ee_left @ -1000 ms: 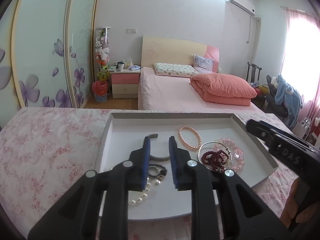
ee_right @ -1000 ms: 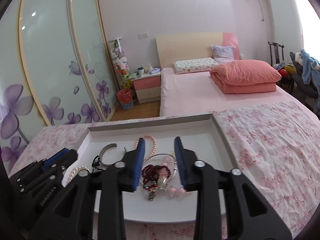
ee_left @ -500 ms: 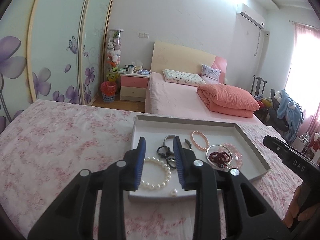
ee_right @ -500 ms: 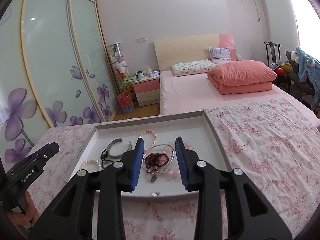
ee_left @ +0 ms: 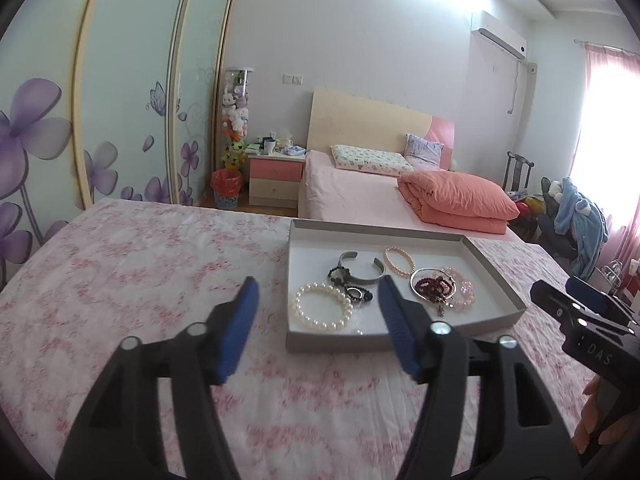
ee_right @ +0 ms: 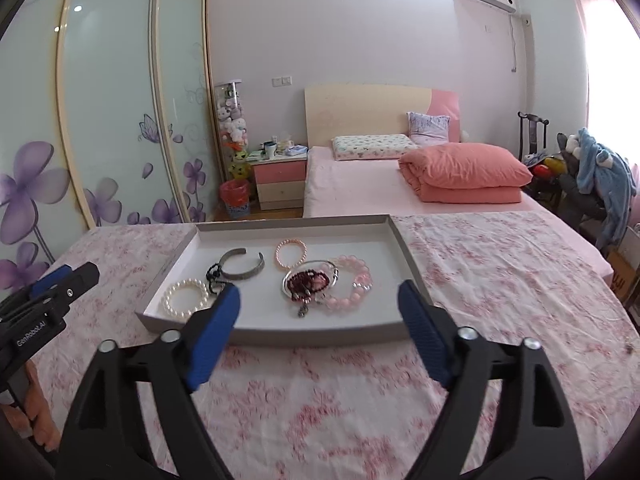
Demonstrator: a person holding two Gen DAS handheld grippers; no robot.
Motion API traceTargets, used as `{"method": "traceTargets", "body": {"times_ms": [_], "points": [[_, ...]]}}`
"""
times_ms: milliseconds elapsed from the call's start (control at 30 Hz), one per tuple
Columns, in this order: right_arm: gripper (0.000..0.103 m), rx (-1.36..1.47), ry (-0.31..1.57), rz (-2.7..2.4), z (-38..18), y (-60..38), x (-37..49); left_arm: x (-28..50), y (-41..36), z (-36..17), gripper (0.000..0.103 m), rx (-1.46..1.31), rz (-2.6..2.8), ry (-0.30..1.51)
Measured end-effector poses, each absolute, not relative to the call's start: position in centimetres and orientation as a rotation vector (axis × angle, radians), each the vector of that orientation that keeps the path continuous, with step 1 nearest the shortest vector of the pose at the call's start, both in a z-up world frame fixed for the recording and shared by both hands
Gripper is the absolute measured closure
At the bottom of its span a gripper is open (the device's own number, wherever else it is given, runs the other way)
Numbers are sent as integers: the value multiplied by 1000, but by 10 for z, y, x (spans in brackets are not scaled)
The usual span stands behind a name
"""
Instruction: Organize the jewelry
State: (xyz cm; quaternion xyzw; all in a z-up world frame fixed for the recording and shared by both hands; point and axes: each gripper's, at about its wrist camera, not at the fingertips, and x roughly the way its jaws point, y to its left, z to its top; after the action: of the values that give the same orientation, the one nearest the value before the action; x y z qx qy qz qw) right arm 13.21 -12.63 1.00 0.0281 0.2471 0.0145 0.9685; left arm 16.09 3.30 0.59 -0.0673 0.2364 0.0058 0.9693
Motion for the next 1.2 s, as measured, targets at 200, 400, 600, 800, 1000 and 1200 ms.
{"method": "traceTargets", "body": {"times_ms": [200, 400, 600, 800, 1000, 1200], "points": [[3, 53, 484, 23, 17, -127, 112, 132, 23, 16, 12, -77, 35, 417], [2, 55, 461, 21, 21, -134, 94, 106, 13, 23, 4, -16, 32, 356], [2, 50, 445, 31, 16, -138, 70, 89, 10, 16, 4, -17, 31, 347], [2, 76, 415, 57, 10, -141, 47, 72, 7, 8, 4, -20, 24, 339], [2, 49, 351, 61, 7, -135, 34, 63, 5, 7, 4, -23, 12, 324], [2, 57, 353, 74, 7, -135, 34, 62, 5, 7, 4, -26, 13, 323]]}}
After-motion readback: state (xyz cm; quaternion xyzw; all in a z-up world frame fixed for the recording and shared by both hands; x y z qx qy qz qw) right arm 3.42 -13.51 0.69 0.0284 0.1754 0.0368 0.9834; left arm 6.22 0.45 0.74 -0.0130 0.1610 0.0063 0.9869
